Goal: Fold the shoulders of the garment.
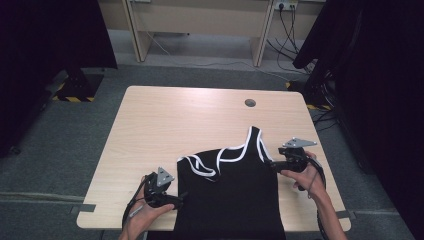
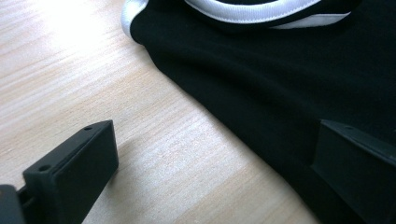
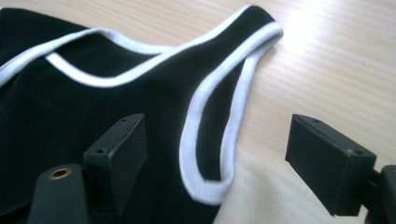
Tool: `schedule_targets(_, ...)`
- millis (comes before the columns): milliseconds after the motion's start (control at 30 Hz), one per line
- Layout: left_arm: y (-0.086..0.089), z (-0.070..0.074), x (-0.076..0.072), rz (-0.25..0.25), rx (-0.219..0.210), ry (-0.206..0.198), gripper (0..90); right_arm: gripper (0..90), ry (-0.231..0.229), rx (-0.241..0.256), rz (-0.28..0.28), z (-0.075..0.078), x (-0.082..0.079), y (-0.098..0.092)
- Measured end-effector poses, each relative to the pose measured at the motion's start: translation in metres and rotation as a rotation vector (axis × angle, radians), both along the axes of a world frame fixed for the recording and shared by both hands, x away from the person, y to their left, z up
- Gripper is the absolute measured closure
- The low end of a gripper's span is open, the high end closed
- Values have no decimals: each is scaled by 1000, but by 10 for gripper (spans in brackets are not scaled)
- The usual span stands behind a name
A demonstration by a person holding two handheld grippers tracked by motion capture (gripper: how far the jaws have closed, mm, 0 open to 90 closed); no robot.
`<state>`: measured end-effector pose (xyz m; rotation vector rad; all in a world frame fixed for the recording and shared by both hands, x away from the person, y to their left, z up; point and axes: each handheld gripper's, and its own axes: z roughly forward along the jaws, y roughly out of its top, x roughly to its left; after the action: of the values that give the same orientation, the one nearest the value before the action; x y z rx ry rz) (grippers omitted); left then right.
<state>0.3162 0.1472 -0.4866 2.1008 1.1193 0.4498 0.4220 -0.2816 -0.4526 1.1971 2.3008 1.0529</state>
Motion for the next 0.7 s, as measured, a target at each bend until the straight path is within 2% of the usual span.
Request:
schedule_targets(267,0,0,0,2,0,0,0,252,-3,5,-5,2,29,12)
schedule_targets(700,0,0,0,5,0,0,0,249,14,5,-33,-1,61,20)
